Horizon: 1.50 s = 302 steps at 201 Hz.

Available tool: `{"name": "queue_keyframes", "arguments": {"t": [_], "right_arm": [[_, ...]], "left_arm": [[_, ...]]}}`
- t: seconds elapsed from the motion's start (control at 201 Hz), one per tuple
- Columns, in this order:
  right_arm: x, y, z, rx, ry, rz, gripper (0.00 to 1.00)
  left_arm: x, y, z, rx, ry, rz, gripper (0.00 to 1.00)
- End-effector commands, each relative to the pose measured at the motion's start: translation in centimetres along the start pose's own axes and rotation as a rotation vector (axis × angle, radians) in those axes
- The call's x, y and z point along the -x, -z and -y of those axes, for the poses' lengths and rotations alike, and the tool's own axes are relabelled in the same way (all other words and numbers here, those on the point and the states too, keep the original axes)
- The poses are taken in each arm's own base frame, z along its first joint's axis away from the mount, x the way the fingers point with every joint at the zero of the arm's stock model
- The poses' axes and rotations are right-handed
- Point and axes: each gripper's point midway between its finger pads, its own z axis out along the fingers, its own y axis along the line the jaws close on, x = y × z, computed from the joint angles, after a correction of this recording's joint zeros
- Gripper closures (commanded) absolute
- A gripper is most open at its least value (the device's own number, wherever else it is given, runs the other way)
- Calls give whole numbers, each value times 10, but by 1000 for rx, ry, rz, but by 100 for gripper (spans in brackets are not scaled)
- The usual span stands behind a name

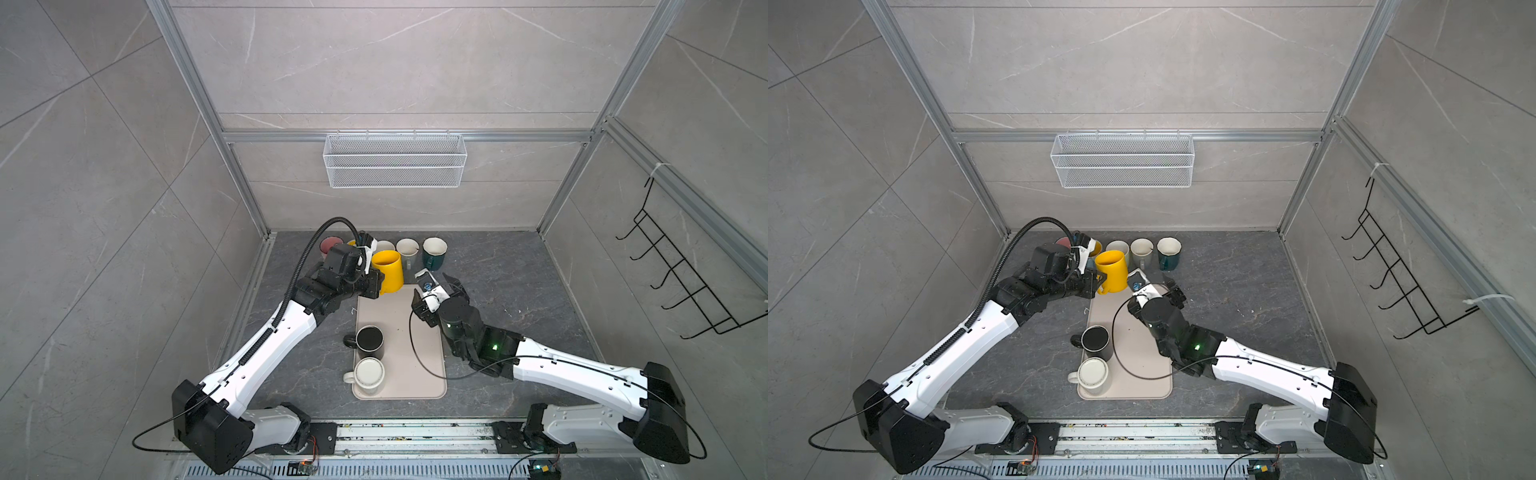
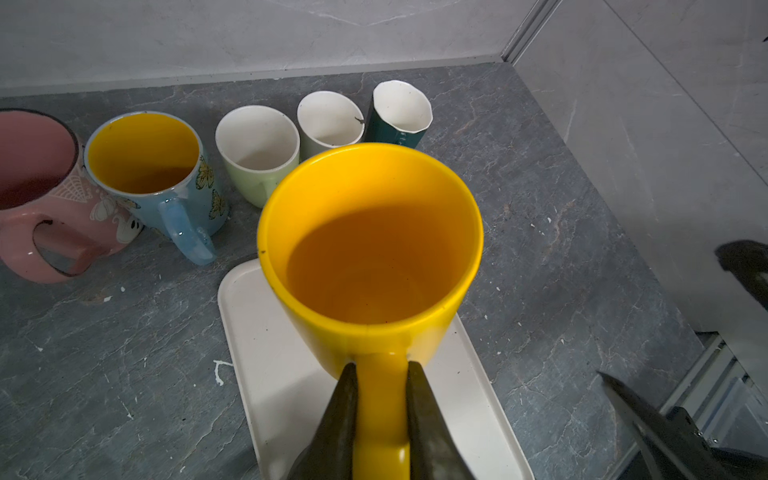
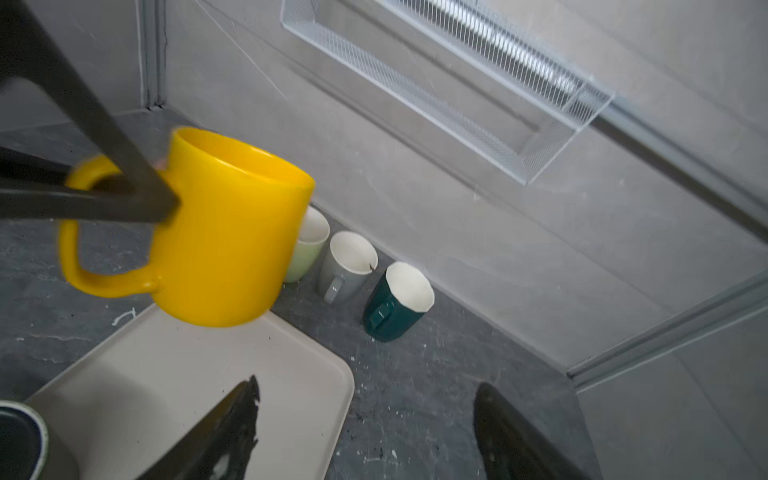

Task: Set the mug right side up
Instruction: 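Open the right gripper and draw it back while the left gripper holds the mug, then carry the yellow mug with the left gripper past the dark green mug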

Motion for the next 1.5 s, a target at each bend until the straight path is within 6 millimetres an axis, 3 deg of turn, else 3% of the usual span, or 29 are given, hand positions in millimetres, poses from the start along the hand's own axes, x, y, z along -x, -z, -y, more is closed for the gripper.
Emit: {"name": "queue_keyframes", "arguments": {"t": [0.0,0.249,0.393,0.553,0.961,1.2,1.499], "right_arm": [[-51,1,0,153,-281,-213,16],[-86,-7,19,335,-708,-367,16],[-103,-16,28,458,-999,-411,16],[-126,-23,52,464,-1194,-414,16],[-158,-14,101,436,-1459,-339,16],[-169,-7,113,417,-1514,-319,16],[-185,5,127,365,-1551,-308,16]], "left_arm": [[65,37,21,-71,-3,278,100],[68,29,34,-156,17,332,100],[65,12,51,-176,-27,325,100],[63,-9,74,-174,-96,315,100],[64,-90,121,-206,-169,279,100],[59,-142,140,-244,-188,247,100],[50,-189,160,-298,-229,239,100]]}}
